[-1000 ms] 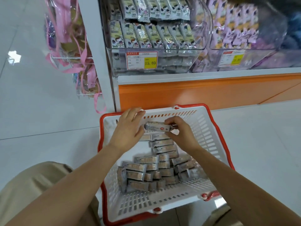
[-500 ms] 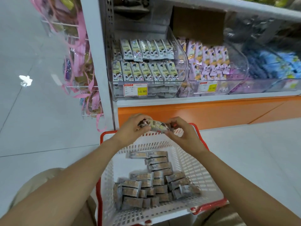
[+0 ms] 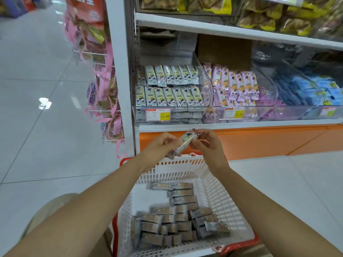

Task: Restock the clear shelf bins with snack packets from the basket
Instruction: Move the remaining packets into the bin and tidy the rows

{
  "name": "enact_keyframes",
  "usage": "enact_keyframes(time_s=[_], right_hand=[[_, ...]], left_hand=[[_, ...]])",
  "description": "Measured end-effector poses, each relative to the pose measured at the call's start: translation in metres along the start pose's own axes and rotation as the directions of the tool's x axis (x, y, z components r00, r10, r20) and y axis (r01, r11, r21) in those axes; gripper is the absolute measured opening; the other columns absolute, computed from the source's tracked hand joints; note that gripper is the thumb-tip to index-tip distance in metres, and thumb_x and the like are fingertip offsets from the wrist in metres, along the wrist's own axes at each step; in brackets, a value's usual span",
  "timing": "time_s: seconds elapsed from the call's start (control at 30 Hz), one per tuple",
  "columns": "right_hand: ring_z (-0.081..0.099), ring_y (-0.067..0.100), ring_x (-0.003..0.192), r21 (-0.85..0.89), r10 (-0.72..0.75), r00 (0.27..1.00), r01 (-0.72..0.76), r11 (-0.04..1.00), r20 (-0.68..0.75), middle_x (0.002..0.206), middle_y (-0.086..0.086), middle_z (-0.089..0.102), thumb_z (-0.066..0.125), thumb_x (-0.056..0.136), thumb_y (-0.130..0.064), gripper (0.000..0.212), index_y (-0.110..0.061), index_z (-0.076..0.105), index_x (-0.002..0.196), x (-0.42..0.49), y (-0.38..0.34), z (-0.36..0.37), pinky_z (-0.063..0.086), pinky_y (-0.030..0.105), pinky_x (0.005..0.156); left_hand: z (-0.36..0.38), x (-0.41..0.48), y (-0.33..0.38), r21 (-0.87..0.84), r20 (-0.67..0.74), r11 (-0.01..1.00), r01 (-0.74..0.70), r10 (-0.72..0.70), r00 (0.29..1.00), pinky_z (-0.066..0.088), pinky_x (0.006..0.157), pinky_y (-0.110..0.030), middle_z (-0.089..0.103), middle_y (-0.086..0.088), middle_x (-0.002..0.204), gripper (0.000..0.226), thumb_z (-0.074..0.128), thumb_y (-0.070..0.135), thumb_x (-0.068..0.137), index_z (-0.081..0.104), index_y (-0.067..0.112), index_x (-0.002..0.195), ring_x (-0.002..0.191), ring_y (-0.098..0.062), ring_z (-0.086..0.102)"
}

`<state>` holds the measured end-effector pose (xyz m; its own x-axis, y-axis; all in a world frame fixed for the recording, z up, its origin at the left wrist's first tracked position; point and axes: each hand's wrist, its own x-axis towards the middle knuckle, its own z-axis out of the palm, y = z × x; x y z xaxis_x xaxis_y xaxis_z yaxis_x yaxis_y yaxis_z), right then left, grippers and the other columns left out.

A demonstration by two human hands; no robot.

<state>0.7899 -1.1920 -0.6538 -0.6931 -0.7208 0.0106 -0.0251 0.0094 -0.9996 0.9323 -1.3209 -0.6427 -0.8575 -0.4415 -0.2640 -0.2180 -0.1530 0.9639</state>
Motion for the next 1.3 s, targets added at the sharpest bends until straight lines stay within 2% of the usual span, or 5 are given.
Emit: enact_keyframes(time_s=[0.6,0.73,0.87,1.03,1.3], right_hand=[[0.058,0.009,0.083,-0.311,-0.254,0.943,0.313,0.897,0.214,0.102,-0.001,0.064,0.074,0.085,-0.01,0.033,-0.024,0.058,0.11,-0.013,-0.028,0.012,0.049,0.022,0.071],[0.059,0.01,0.082,-0.244,-0.306,0.942,0.333,0.911,0.14,0.097,-0.004,0.065,0.072,0.086,-0.013,0.025,-0.02,0.064,0.109,-0.007,-0.043,0.019,0.049,0.024,0.072],[0.06,0.014,0.085,-0.261,-0.348,0.933,0.36,0.896,0.092,0.096,0.0,0.065,0.073,0.086,-0.012,0.026,-0.016,0.065,0.111,0.009,-0.065,0.028,0.051,0.025,0.076],[0.058,0.004,0.08,-0.379,-0.367,0.921,0.389,0.84,0.131,0.092,-0.005,0.063,0.071,0.088,-0.014,0.024,-0.018,0.064,0.11,0.047,-0.092,0.061,0.053,0.02,0.069],[0.055,0.0,0.086,-0.572,-0.376,0.916,0.383,0.725,0.137,0.093,-0.013,0.062,0.073,0.087,-0.024,0.023,-0.017,0.068,0.109,0.119,-0.105,0.124,0.05,0.021,0.081]], left_hand=[[0.016,0.004,0.035,-0.404,-0.211,0.915,-0.008,-0.085,0.974,0.06,0.062,-0.033,0.065,-0.025,0.094,0.036,0.068,0.003,0.089,0.05,-0.004,0.119,0.064,-0.025,0.068],[0.003,-0.003,0.039,0.131,-0.392,0.967,-0.219,0.253,0.885,0.059,0.072,-0.036,0.063,-0.011,0.103,0.02,0.065,0.021,0.093,0.055,0.01,0.106,0.084,-0.018,0.066],[-0.034,-0.007,0.036,0.86,-0.321,0.476,-0.185,0.785,0.53,0.041,0.101,-0.036,0.057,-0.004,0.12,0.031,0.059,0.014,0.089,0.056,0.012,0.12,0.116,-0.018,0.048],[-0.074,-0.006,0.018,0.984,-0.155,0.04,0.173,0.664,0.731,-0.003,0.122,-0.047,0.018,-0.008,0.162,0.072,0.05,0.033,0.094,0.02,0.011,0.155,0.152,-0.026,0.001],[-0.09,0.008,-0.007,0.984,-0.079,-0.06,0.167,0.69,0.719,-0.013,0.119,-0.043,0.001,-0.008,0.161,0.088,0.054,0.008,0.081,0.01,0.01,0.156,0.15,-0.024,-0.008]])
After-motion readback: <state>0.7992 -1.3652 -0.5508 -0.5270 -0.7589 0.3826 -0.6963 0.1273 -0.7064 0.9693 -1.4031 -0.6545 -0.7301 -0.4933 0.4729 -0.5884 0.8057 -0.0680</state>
